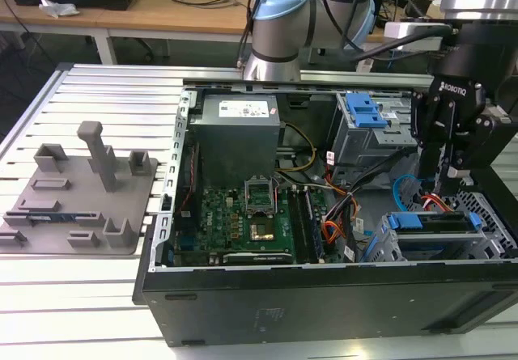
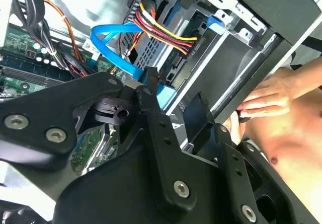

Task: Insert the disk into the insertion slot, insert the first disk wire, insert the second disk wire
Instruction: 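Insert the second disk wire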

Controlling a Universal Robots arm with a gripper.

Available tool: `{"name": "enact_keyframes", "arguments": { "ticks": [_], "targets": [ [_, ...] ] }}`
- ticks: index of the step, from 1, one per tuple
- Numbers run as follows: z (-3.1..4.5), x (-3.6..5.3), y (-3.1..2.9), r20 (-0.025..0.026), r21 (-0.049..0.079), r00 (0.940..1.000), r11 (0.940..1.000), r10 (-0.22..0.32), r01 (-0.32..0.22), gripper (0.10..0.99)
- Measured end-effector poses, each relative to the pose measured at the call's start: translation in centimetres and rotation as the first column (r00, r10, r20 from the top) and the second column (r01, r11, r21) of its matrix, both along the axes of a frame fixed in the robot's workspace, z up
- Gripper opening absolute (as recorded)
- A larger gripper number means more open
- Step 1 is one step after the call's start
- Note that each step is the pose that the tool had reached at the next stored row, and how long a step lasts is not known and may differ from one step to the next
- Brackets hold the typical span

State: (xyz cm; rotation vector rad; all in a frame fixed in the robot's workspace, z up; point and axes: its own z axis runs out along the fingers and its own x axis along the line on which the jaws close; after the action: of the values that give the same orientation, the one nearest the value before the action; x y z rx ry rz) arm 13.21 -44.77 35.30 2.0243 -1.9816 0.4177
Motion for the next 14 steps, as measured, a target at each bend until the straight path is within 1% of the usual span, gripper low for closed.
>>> {"name": "enact_keyframes", "arguments": {
  "ticks": [1, 2, 4, 5, 7, 8, 9, 11, 12, 14],
  "targets": [
    [-0.10, 0.00, 0.11, 0.0000, -0.004, 1.0000, 1.0000, 0.000, 0.000, 0.463],
    [-0.23, 0.00, 0.36, -0.0002, -0.010, 1.0000, 1.0000, 0.000, 0.000, 0.392],
    [-0.35, -0.01, 0.67, -0.0006, -0.013, 1.0000, 0.9999, 0.000, 0.000, 0.392],
    [-0.53, -0.01, 1.14, -0.0016, -0.013, 1.0000, 0.9999, 0.000, 0.000, 0.392],
    [-0.64, -0.01, 1.38, -0.0038, -0.014, 1.0000, 0.9999, 0.000, 0.000, 0.392],
    [-0.67, -0.01, 1.45, -0.0053, -0.015, 1.0000, 0.9999, 0.000, 0.000, 0.392],
    [-0.68, -0.01, 1.47, -0.0055, -0.016, 1.0000, 0.9999, 0.000, 0.000, 0.376],
    [-0.70, -0.01, 1.48, -0.0056, -0.020, 1.0000, 0.9998, 0.000, 0.000, 0.376],
    [-0.71, -0.01, 1.48, -0.0056, -0.023, 1.0000, 0.9997, 0.000, 0.000, 0.302],
    [-0.71, 0.00, 1.49, -0.0056, -0.030, 1.0000, 0.9995, 0.000, 0.000, 0.302]
  ]
}}
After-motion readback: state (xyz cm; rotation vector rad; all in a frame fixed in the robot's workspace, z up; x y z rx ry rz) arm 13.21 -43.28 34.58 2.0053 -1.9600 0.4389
